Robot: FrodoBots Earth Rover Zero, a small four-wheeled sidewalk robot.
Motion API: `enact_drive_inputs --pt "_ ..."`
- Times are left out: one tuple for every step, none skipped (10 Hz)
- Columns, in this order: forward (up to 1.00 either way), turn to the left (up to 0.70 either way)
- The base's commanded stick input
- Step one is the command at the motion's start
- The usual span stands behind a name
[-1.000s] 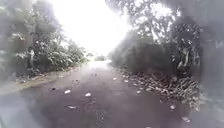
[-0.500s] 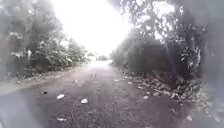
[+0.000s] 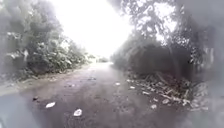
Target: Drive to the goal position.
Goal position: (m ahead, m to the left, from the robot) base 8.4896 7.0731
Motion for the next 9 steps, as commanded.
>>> enact_drive_inputs --pt "0.70 0.05" --pt "0.70 0.24" --pt "0.70 0.35" --pt "0.70 0.24" --pt "0.70 0.00" --pt "0.70 0.00" --pt "0.70 0.00" --pt "0.70 0.00" --pt "0.70 0.00"
